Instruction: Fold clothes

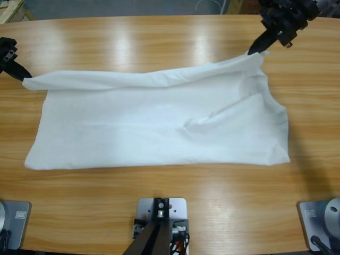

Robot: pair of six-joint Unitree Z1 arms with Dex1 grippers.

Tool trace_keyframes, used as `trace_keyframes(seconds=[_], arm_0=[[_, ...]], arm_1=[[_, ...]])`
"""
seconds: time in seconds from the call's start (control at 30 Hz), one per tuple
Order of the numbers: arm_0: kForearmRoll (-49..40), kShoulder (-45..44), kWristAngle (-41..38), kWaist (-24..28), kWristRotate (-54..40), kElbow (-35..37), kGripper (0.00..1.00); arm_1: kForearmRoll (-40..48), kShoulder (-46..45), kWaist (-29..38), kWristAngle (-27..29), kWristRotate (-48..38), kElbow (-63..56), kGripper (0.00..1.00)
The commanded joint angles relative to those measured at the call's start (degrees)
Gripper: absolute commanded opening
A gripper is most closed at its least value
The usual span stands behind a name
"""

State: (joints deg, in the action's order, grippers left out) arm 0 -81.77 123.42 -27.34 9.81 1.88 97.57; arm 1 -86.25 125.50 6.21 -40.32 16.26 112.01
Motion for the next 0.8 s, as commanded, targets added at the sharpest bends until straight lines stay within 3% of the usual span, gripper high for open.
trace_keyframes(seconds=[0.03,0.8], arm_0=[[0.74,3.95,1.47,0.39,-0.60,-2.41,0.000],[1.88,4.37,2.21,0.39,-1.35,-6.41,0.000]], arm_1=[[1.89,1.61,0.21,-0.28,0.87,-6.03,0.000],[8.04,0.01,-0.20,-0.28,0.87,-17.27,0.000]])
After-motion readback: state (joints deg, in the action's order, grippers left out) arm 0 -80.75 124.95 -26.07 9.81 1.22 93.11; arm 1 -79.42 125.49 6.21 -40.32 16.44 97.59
